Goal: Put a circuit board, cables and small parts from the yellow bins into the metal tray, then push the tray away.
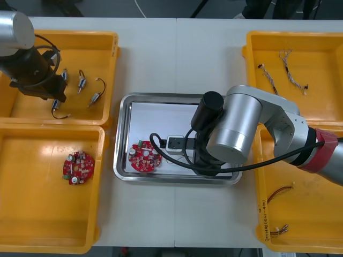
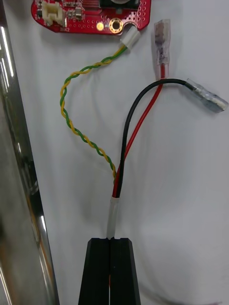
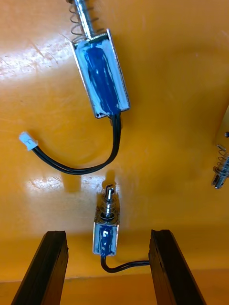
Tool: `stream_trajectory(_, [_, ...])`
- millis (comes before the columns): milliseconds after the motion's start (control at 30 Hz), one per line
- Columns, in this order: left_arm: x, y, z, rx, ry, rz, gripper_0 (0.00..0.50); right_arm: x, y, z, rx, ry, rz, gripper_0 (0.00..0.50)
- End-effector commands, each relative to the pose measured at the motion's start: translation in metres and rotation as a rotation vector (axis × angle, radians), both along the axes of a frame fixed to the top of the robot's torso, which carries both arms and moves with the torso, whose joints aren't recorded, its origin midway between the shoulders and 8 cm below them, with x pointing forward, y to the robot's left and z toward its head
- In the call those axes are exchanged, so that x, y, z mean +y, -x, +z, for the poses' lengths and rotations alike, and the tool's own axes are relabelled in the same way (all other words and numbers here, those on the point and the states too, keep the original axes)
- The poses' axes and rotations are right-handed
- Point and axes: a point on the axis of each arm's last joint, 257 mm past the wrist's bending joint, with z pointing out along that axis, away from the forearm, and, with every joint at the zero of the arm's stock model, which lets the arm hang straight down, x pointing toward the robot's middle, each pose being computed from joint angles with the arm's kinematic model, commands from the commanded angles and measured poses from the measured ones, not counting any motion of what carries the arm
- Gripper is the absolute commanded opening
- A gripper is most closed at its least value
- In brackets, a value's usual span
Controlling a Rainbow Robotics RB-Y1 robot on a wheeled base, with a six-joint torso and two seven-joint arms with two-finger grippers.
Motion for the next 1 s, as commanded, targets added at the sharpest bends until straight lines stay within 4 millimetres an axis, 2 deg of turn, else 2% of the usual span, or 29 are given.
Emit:
stream_trajectory(33, [-0.018, -0.017, 0.018, -0.039, -0.044, -0.115, 0.5, -0.013, 0.003, -0.006, 0.007, 0.022, -0.005, 0.0])
stream_trajectory(167, [-0.015, -0.018, 0.011, -0.038, -0.046, -0.112, 0.5, -0.013, 0.002, -0.005, 0.003, 0.024, 0.0, 0.001])
stream_trajectory(200, [-0.014, -0.019, 0.01, -0.041, -0.044, -0.111, 0.5, -0.013, 0.001, -0.004, 0.0, 0.025, 0.002, 0.032])
stream_trajectory(233, [-0.013, -0.02, 0.008, -0.042, -0.042, -0.107, 0.5, -0.013, 0.0, -0.004, -0.006, 0.027, 0.004, 0.09])
stream_trajectory(267, [-0.012, -0.019, 0.008, -0.041, -0.042, -0.107, 0.5, -0.013, 0.0, -0.004, -0.008, 0.028, 0.004, 0.108])
stream_trajectory(300, [-0.01, -0.019, 0.004, -0.039, -0.037, -0.102, 0.5, -0.012, -0.001, -0.003, -0.012, 0.027, 0.008, 0.316])
stream_trajectory(333, [-0.011, -0.02, 0.003, -0.041, -0.036, -0.105, 0.5, -0.011, 0.0, -0.003, -0.011, 0.025, 0.01, 0.454])
stream_trajectory(367, [-0.011, -0.02, 0.003, -0.041, -0.037, -0.105, 0.5, -0.013, 0.0, -0.003, -0.01, 0.027, 0.008, 0.5])
stream_trajectory(600, [-0.01, -0.019, -0.007, -0.031, -0.037, -0.106, 0.5, -0.008, 0.002, 0.0, -0.007, 0.014, 0.014, 0.5])
stream_trajectory(1000, [-0.016, -0.02, -0.012, -0.037, -0.026, -0.119, 0.5, 0.003, -0.015, 0.03, -0.048, -0.05, -0.008, 0.5])
